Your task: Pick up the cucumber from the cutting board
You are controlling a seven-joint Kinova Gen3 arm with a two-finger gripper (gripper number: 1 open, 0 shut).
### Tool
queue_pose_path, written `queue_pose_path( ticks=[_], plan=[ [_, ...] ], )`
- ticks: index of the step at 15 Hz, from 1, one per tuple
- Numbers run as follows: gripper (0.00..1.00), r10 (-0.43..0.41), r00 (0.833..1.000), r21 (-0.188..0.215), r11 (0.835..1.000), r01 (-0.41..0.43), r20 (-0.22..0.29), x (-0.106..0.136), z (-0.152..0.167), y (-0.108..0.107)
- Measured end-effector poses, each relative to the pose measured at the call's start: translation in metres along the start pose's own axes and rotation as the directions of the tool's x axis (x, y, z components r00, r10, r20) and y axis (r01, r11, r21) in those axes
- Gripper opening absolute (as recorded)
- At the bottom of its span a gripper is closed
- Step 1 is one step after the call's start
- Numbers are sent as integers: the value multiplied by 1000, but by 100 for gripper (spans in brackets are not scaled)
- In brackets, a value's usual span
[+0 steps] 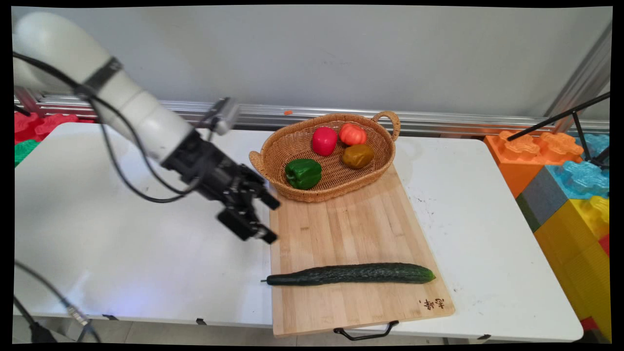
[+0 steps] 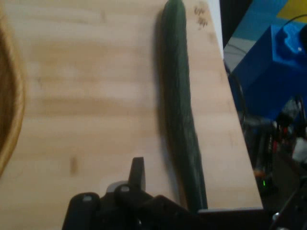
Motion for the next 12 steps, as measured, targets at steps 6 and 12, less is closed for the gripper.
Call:
queue_pose_path(
  ticks=[6,12],
  plan=[
    [100,58,998,-22,998,-58,-4,26,66,4],
    [100,105,994,-10,994,-105,38,31,129,9]
  ],
)
